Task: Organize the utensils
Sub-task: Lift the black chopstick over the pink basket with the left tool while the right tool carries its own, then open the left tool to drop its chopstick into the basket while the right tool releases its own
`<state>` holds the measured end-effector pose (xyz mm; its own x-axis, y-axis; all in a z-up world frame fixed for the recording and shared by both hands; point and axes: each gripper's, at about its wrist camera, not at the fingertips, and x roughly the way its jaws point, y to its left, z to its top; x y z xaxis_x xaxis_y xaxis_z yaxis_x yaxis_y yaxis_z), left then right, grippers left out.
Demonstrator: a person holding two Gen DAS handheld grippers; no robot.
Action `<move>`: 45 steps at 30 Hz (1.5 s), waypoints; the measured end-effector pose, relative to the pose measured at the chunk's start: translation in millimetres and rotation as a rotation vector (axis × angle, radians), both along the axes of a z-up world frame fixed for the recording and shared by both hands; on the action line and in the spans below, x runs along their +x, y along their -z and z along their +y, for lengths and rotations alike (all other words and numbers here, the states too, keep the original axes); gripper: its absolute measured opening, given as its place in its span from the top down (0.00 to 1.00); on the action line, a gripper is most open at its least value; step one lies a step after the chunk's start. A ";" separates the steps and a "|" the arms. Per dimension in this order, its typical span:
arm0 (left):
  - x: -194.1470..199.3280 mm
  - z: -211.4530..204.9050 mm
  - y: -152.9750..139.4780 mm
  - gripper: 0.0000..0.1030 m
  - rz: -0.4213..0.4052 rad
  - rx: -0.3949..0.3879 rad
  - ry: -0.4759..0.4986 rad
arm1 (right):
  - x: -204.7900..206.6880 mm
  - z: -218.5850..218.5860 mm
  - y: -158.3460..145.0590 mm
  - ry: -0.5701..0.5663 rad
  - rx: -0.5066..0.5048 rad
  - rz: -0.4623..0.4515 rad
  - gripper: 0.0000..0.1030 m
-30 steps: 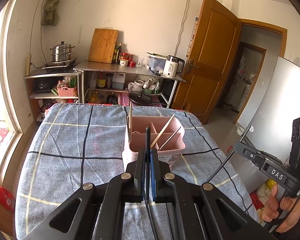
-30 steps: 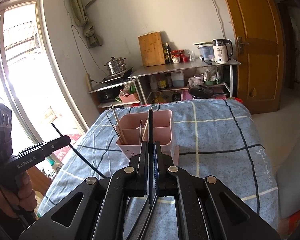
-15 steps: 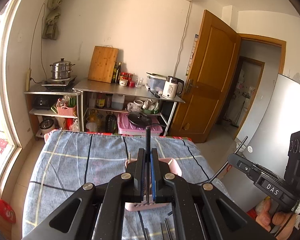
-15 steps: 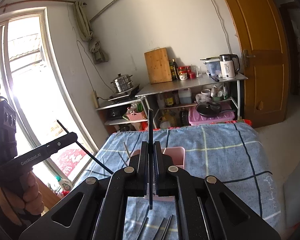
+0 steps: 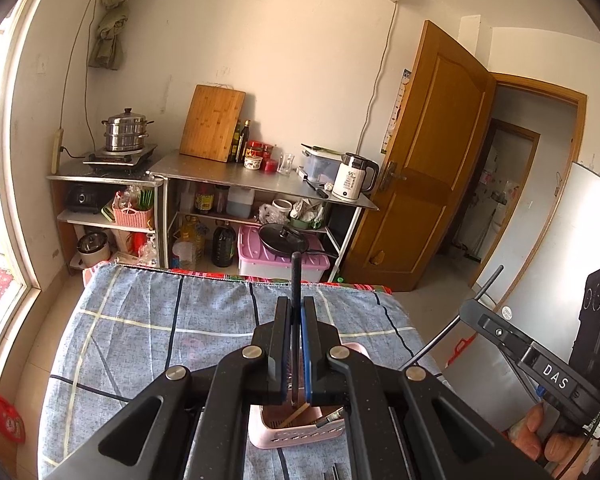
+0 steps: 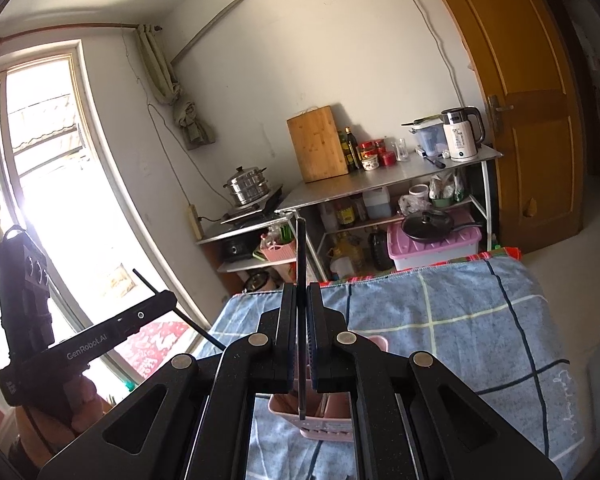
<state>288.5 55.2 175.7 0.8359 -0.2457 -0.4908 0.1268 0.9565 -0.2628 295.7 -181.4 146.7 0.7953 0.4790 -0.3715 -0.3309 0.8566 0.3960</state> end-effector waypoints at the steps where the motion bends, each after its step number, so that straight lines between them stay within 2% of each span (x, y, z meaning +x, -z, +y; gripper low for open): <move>1: 2.0 0.0 2.0 0.96 0.004 -0.003 0.001 | 3.3 0.2 1.4 0.001 0.003 0.004 0.95; 14: 24.5 0.5 49.4 0.96 0.090 -0.011 0.018 | 31.0 12.9 40.7 0.002 -0.022 0.083 0.95; 26: 32.0 1.1 86.5 0.96 0.157 0.016 0.016 | 39.8 22.9 75.6 -0.028 -0.052 0.174 0.95; 36: 15.6 7.3 80.3 0.89 0.122 0.030 0.000 | 29.3 13.3 70.3 -0.030 -0.049 0.167 0.90; 45: -24.3 8.8 71.2 0.87 0.069 0.045 -0.011 | -3.3 3.5 59.9 -0.035 -0.061 0.125 0.87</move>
<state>264.2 64.0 104.5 0.8024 -0.2127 -0.5576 0.0991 0.9689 -0.2269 292.4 -178.0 86.8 0.7245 0.4791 -0.4956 -0.3124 0.8691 0.3835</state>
